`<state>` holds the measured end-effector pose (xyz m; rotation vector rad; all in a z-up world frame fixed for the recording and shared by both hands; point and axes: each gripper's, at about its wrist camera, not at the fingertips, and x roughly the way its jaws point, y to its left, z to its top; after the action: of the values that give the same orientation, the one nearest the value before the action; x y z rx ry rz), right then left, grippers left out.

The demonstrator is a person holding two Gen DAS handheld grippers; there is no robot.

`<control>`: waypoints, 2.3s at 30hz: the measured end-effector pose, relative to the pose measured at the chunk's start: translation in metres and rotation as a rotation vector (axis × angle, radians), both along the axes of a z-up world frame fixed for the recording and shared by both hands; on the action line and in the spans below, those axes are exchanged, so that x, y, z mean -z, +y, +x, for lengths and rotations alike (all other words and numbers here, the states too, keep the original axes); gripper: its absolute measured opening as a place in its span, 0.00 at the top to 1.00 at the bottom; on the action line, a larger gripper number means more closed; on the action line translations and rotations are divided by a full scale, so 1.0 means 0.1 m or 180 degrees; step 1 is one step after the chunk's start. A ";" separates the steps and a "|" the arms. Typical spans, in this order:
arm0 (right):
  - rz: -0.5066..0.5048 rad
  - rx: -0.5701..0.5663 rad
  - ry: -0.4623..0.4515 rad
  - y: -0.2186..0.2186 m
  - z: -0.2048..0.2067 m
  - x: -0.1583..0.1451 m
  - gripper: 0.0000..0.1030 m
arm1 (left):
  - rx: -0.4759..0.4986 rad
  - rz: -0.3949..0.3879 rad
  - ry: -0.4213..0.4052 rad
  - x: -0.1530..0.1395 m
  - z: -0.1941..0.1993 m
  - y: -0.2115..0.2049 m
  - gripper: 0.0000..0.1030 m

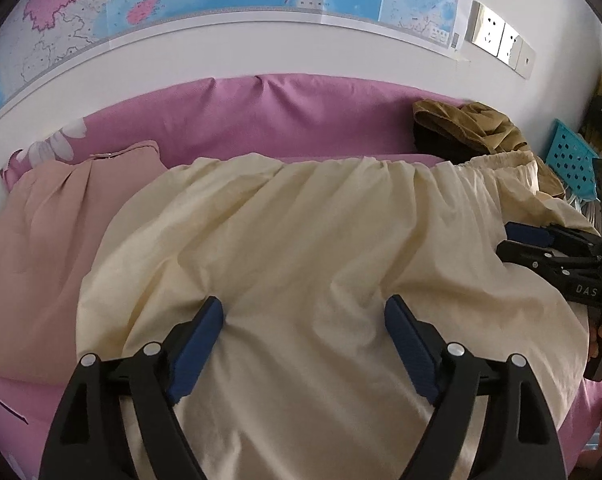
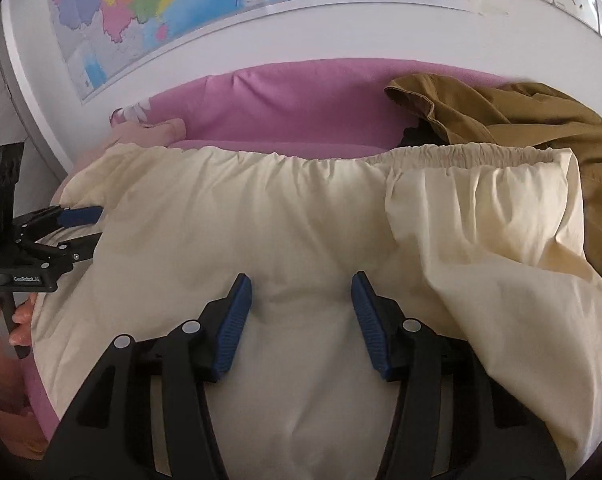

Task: Fold large clothes

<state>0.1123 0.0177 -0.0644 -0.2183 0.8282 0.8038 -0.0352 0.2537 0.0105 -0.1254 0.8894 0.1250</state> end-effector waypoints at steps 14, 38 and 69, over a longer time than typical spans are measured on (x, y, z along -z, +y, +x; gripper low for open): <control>0.0496 0.0553 0.0037 -0.78 0.25 -0.51 0.51 | -0.0191 -0.0158 -0.0243 -0.35 -0.09 0.35 0.22; 0.0439 0.0161 -0.0293 -0.99 -0.55 -0.53 0.46 | 0.0148 -0.0158 -0.0402 -0.44 -0.67 0.11 0.27; 0.1190 0.0660 0.1151 -1.76 -0.91 0.05 0.18 | 0.0351 -0.1268 -0.0258 0.00 -1.69 -0.25 0.26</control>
<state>0.0212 -0.1587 -0.0691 0.3496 1.0011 0.7967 -0.2042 0.2283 0.0101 -0.4487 0.8297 -0.1611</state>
